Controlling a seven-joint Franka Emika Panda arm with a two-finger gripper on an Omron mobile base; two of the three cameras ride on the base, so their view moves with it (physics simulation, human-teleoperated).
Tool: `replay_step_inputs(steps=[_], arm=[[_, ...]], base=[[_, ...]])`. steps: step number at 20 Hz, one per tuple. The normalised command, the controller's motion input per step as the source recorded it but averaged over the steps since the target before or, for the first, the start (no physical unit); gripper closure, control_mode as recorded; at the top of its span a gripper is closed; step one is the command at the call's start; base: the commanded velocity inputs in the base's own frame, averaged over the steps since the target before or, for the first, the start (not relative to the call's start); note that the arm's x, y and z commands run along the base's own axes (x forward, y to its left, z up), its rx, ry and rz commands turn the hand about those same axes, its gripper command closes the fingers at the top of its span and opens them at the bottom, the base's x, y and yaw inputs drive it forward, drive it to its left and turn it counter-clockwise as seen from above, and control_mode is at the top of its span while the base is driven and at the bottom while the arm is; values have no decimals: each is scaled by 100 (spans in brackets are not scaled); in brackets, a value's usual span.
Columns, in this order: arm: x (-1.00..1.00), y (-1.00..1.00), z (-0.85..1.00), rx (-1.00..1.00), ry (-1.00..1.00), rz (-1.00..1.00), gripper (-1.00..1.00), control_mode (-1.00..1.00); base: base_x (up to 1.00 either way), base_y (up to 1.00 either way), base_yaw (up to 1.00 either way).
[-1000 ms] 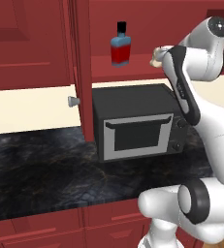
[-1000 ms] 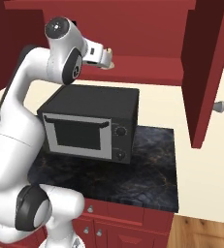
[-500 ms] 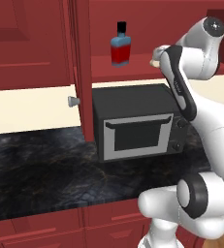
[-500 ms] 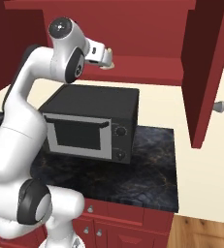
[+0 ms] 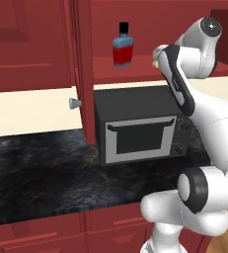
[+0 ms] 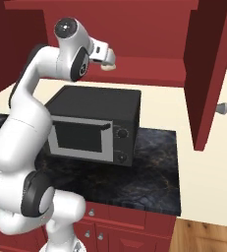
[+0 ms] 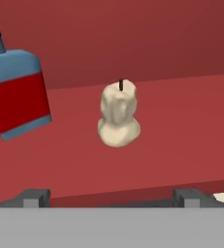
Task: Get the candle and the liquor from the cabinet and move them to the dining counter.
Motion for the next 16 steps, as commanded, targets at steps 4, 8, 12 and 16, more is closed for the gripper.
replay_step_inputs(steps=[4,8,12,16], arm=[[40,0,0,0,0,0,-100,-100],[38,0,0,0,0,0,-100,-100],[42,0,0,0,0,0,-100,-100],[41,-8,-3,0,0,0,-100,-100]], base=[[0,0,0],[0,0,0],[0,0,0],[0,0,0]])
